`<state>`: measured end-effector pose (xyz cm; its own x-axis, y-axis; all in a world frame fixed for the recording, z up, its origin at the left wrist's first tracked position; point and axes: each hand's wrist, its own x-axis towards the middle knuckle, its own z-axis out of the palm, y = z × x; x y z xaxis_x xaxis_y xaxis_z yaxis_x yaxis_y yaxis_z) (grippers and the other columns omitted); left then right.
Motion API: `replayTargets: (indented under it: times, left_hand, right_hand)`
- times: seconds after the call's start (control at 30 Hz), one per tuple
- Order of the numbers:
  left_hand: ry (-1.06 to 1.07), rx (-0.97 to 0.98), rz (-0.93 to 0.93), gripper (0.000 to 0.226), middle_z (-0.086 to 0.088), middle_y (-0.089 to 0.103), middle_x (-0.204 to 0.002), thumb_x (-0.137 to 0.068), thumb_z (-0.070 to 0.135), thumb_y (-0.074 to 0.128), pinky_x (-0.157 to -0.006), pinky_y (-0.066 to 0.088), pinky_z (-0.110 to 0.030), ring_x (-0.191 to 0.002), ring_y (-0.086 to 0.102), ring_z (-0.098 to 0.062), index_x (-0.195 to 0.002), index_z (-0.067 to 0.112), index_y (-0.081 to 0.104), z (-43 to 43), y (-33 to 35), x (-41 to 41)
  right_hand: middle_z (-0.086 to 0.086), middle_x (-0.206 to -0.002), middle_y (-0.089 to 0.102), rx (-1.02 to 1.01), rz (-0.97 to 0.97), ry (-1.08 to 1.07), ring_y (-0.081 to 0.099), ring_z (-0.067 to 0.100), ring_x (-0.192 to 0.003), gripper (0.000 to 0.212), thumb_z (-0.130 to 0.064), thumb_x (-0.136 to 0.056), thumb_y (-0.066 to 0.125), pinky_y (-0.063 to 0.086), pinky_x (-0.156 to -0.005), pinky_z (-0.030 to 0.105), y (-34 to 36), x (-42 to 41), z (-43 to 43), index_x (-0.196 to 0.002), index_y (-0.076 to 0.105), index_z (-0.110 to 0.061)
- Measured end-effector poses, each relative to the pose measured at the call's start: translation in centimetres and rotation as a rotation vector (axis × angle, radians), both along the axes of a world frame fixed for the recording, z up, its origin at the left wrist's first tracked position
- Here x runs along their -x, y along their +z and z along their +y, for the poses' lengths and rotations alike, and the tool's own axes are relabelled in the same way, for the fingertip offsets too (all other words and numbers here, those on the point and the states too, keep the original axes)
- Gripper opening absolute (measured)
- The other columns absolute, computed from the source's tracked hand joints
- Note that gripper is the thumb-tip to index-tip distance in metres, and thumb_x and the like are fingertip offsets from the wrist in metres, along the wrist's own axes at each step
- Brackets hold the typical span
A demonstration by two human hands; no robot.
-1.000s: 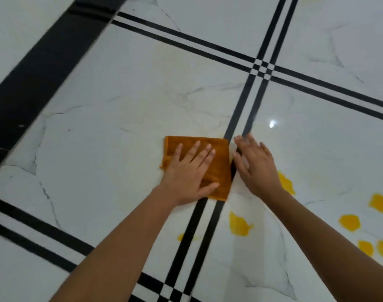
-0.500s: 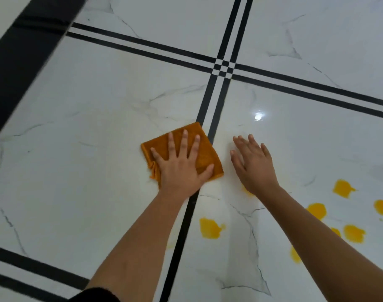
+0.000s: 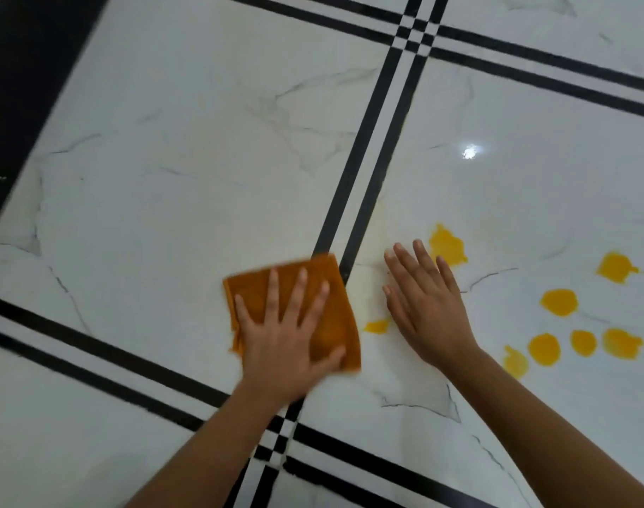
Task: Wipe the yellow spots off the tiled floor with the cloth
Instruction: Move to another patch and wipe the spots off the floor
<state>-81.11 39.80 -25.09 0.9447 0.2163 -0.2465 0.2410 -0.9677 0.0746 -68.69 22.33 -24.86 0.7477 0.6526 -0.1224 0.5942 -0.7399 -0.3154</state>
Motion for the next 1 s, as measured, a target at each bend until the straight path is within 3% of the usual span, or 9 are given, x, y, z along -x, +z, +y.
replayTargets:
  times: [0.13,0.27,0.43,0.53,0.6,0.73,0.8,0.9,1.0]
  left_hand:
    - [-0.185,-0.039,-0.025,0.089,-0.002,0.015,-0.155,-0.073,0.080,0.025,-0.097,0.014,-0.076,-0.141,0.010,-0.038,-0.147,0.033,0.014,1.7,-0.7,1.2]
    - [0.161,-0.016,0.012,0.087,-0.003,0.014,-0.156,-0.074,0.078,0.028,-0.101,0.004,-0.070,-0.142,0.007,-0.037,-0.148,0.032,0.015,0.5,-0.3,-1.1]
    - [0.219,0.135,-0.031,0.078,0.002,0.016,-0.155,-0.083,0.070,0.023,-0.107,0.009,-0.060,-0.143,0.011,-0.023,-0.147,0.027,0.017,0.6,1.4,-0.4]
    - [0.378,0.194,-0.165,0.066,-0.001,0.022,-0.154,-0.089,0.057,0.022,-0.110,0.011,-0.050,-0.142,0.015,-0.018,-0.145,0.022,0.026,4.1,2.3,0.5]
    - [0.405,0.155,-0.166,0.065,-0.003,0.024,-0.153,-0.090,0.053,0.020,-0.110,0.012,-0.050,-0.142,0.015,-0.019,-0.145,0.020,0.029,6.3,2.3,2.0]
    - [0.462,0.122,-0.140,0.064,-0.004,0.026,-0.153,-0.089,0.050,0.018,-0.110,0.012,-0.049,-0.143,0.015,-0.019,-0.144,0.019,0.031,8.3,1.6,4.3]
    - [0.407,0.126,-0.118,0.063,-0.004,0.026,-0.153,-0.090,0.048,0.019,-0.109,0.013,-0.049,-0.143,0.015,-0.019,-0.144,0.018,0.031,7.7,1.3,4.7]
    - [0.320,0.135,-0.086,0.061,-0.005,0.023,-0.154,-0.091,0.046,0.023,-0.108,0.016,-0.050,-0.142,0.013,-0.019,-0.145,0.018,0.028,6.0,0.9,4.3]
    - [0.275,0.148,-0.064,0.062,-0.003,0.018,-0.155,-0.091,0.047,0.024,-0.109,0.014,-0.049,-0.142,0.008,-0.017,-0.146,0.020,0.022,4.3,0.4,3.6]
  right_hand:
    - [0.009,-0.146,0.039,-0.010,0.004,-0.013,0.018,0.020,-0.140,0.055,-0.041,-0.100,0.016,0.004,-0.115,0.034,-0.6,1.6,-1.1,-0.141,0.036,-0.011]
    - [0.010,-0.146,0.041,-0.066,0.017,-0.042,0.022,0.022,-0.140,0.055,-0.040,-0.099,0.017,0.006,-0.115,0.035,-0.8,1.0,0.1,-0.140,0.038,-0.010]
    - [0.010,-0.146,0.040,-0.149,0.035,-0.066,0.020,0.021,-0.140,0.053,-0.036,-0.096,0.027,0.011,-0.115,0.039,1.2,1.1,1.6,-0.140,0.039,-0.009]
    - [0.012,-0.144,0.043,-0.221,0.086,0.065,0.027,0.026,-0.139,0.049,-0.027,-0.094,0.034,0.021,-0.113,0.046,1.9,2.8,4.2,-0.138,0.041,-0.007]
    - [0.013,-0.144,0.043,-0.232,0.110,0.184,0.030,0.027,-0.138,0.048,-0.025,-0.094,0.037,0.017,-0.112,0.045,2.1,3.8,6.7,-0.139,0.040,-0.007]
    - [0.004,-0.158,0.009,-0.042,0.164,0.409,-0.004,0.024,-0.145,0.066,-0.057,-0.093,0.029,-0.009,-0.115,0.042,0.7,5.6,10.9,-0.149,0.010,-0.027]
    - [0.005,-0.158,0.008,0.063,0.060,0.511,-0.003,0.031,-0.144,0.071,-0.068,-0.088,0.027,-0.005,-0.114,0.051,-0.4,6.5,10.1,-0.148,0.011,-0.034]
    - [0.005,-0.155,0.022,0.093,-0.021,0.542,0.011,0.033,-0.143,0.067,-0.070,-0.086,0.023,0.008,-0.110,0.054,-1.2,5.3,5.1,-0.145,0.022,-0.038]
    - [0.002,-0.156,0.018,0.137,-0.109,0.334,0.006,0.029,-0.144,0.068,-0.073,-0.085,0.015,0.003,-0.112,0.050,-1.5,0.4,2.8,-0.145,0.011,-0.042]
